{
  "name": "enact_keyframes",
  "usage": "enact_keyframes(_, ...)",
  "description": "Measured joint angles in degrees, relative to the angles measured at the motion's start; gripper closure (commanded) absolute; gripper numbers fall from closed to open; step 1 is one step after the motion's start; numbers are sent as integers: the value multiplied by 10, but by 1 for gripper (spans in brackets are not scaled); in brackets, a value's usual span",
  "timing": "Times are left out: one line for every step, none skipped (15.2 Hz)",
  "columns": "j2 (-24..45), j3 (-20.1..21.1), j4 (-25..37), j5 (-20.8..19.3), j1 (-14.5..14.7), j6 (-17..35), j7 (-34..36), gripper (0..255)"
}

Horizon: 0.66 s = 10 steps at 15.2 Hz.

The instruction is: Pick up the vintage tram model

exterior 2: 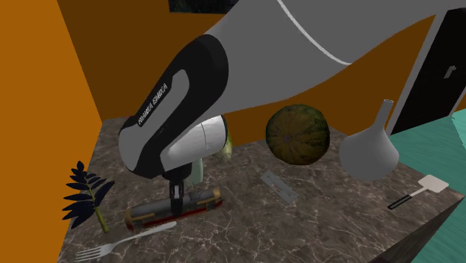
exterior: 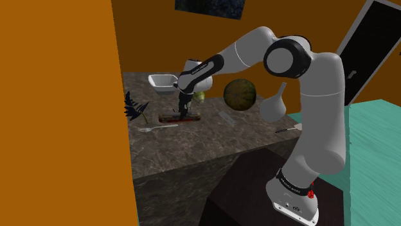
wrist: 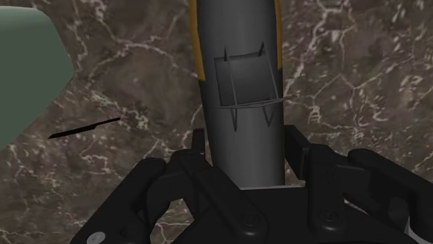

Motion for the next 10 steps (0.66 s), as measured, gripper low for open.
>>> enact_keyframes(-6,-1,0,-2,1,-5,2,255)
enact_keyframes(-10,-2,0,-4,1,-10,3,255)
enact_keyframes(-17,-3,-3,-5,2,-13,4,255)
enact_keyframes(-22,-4,-1,-7,3,-20,6,255)
enact_keyframes(-26,-5,2,-9,3,-27,9,255)
enact_keyframes(-31,-7,4,-11,4,-35,10,255)
enact_keyframes(-36,-7,5,-13,5,-40,12,255)
enact_keyframes(-41,-8,7,-15,6,-46,15,255)
enact_keyframes(-45,-9,8,-17,6,-52,15,255)
enact_keyframes(-47,-10,9,-18,6,-55,16,255)
